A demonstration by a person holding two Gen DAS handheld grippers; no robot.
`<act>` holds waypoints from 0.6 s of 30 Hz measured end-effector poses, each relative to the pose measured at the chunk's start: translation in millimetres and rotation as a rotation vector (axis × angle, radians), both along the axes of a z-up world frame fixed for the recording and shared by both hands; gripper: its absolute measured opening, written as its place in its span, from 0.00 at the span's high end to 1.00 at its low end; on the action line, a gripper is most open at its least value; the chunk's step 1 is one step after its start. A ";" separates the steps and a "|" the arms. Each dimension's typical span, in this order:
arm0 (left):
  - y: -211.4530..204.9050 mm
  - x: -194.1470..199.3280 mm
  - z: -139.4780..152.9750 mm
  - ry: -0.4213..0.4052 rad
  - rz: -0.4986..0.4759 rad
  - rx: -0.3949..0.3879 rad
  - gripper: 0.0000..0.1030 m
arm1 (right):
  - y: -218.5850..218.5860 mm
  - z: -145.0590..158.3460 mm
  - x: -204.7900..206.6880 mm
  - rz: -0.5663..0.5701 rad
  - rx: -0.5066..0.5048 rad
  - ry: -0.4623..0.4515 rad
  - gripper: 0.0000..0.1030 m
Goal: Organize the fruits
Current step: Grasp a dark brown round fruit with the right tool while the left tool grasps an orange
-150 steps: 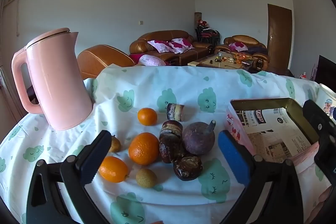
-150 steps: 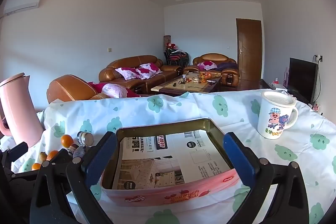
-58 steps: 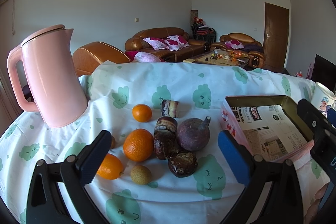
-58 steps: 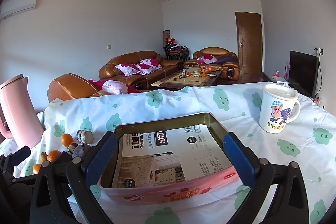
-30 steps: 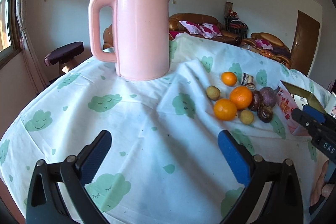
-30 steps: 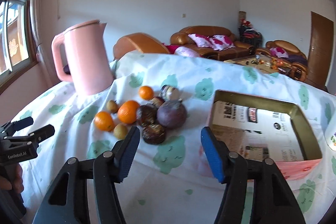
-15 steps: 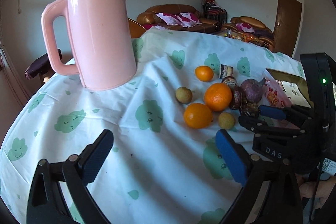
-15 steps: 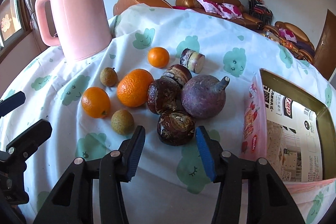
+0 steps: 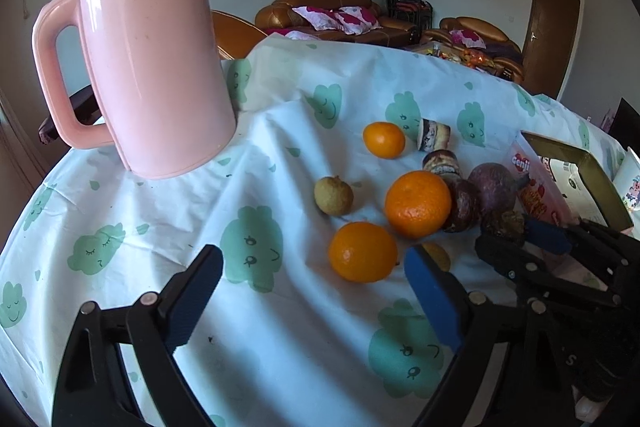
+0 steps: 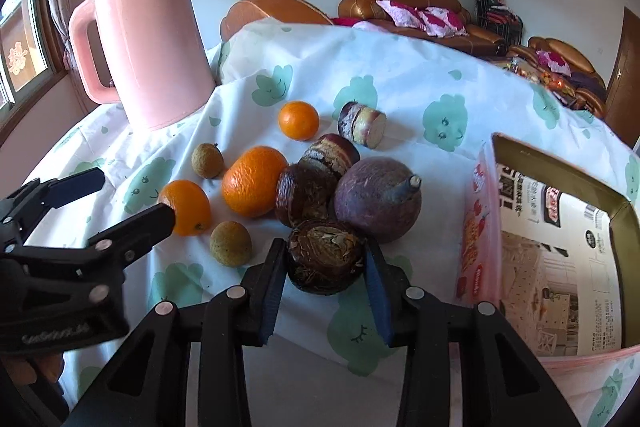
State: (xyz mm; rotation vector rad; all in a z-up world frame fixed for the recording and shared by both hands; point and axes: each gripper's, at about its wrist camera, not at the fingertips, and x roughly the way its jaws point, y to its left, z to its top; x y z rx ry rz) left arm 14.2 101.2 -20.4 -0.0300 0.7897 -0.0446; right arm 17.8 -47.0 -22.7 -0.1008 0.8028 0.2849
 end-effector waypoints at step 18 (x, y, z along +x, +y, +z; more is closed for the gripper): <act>-13.5 31.2 -20.5 0.090 -0.053 -0.066 0.53 | -16.7 17.2 -18.0 -0.028 0.049 -0.101 0.61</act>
